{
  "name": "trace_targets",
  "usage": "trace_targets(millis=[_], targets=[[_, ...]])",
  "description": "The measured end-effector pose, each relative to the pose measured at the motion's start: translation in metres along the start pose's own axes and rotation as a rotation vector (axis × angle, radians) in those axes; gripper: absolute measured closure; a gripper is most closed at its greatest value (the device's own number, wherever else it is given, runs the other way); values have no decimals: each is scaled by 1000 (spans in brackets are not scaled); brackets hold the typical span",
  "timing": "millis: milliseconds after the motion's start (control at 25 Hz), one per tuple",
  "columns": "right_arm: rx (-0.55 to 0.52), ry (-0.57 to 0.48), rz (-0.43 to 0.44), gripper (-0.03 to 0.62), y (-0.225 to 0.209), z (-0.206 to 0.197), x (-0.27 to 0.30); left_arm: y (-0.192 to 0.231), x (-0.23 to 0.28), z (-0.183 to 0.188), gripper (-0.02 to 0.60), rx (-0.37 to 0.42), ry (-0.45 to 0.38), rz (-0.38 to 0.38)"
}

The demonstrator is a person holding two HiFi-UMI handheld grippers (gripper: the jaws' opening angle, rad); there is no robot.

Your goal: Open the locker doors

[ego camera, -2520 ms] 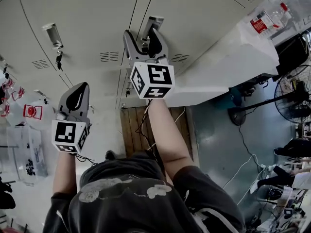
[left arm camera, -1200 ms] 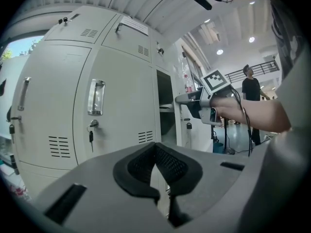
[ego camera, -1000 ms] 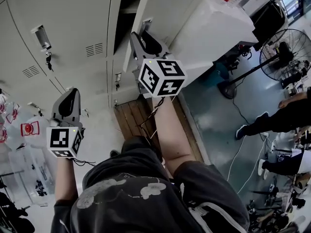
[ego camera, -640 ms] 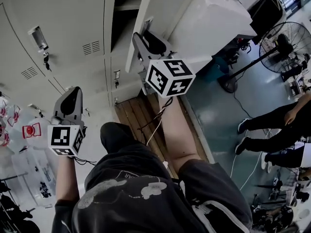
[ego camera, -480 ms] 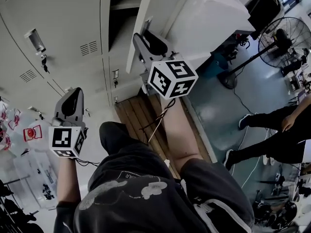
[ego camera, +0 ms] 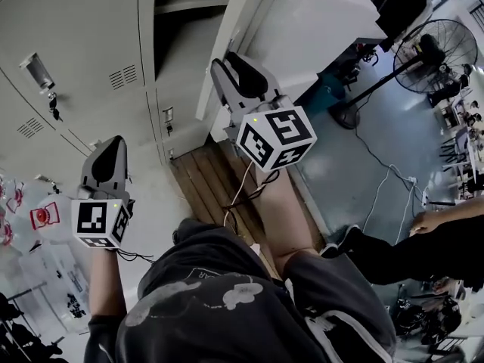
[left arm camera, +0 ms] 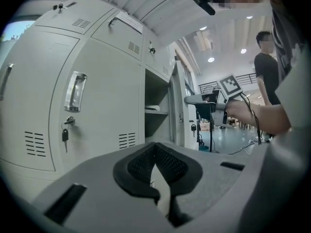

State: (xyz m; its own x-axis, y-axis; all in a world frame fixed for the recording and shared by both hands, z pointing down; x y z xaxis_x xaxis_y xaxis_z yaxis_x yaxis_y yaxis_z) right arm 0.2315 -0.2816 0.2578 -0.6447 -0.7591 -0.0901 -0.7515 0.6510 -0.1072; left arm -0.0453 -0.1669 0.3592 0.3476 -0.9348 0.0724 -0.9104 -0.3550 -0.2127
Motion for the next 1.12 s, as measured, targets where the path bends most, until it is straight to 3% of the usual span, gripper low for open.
trace_targets(millis=[360,1120], targets=[[-50,-50,-76,485,-14,2,-46,-24,39,10,572,5,-27,-84],[99,-101,-204,519,-78,12,-117,-71,89,46,572,40,-66,-196]])
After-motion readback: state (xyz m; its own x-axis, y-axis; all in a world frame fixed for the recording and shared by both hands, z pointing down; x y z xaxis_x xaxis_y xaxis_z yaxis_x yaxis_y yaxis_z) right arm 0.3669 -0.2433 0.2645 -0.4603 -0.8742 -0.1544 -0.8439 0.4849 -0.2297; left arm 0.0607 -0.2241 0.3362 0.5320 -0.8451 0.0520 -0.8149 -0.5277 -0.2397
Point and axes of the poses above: the fingertips, and each gripper's own axes: x forward along the fingers, y to its left, z out of its top, the point moved 10 cm from there along -x, backward along the fingers, and after that the axes turned 10 degrees about x, right-handed, at the moved point
